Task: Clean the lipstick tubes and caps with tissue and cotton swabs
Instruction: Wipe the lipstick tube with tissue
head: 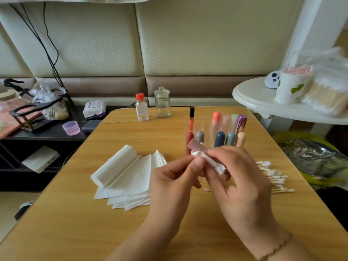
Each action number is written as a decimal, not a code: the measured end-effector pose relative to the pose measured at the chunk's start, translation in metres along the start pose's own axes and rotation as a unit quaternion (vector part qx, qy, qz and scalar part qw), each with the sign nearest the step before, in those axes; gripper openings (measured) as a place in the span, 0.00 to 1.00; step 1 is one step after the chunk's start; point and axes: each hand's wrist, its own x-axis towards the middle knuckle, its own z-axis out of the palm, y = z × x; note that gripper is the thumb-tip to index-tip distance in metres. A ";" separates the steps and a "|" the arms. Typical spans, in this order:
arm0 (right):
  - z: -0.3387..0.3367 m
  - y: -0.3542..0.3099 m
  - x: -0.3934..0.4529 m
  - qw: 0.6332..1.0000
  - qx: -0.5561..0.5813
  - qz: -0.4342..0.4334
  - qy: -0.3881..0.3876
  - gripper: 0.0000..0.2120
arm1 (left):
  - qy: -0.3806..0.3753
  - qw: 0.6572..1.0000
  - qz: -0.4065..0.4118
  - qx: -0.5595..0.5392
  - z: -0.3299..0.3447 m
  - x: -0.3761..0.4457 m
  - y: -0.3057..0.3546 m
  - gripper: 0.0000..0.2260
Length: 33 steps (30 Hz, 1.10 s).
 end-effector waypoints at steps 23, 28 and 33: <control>-0.003 -0.013 -0.004 0.697 0.526 0.454 -0.175 0.26 | -0.048 0.983 -0.034 -0.174 -0.007 0.006 0.000 0.20; -0.005 -0.018 -0.004 0.618 0.582 0.494 -0.188 0.23 | -0.045 0.987 -0.044 -0.146 -0.008 0.005 0.004 0.19; -0.010 -0.022 0.003 0.519 0.586 0.578 -0.229 0.23 | -0.043 0.989 -0.044 -0.137 -0.008 0.004 0.008 0.16</control>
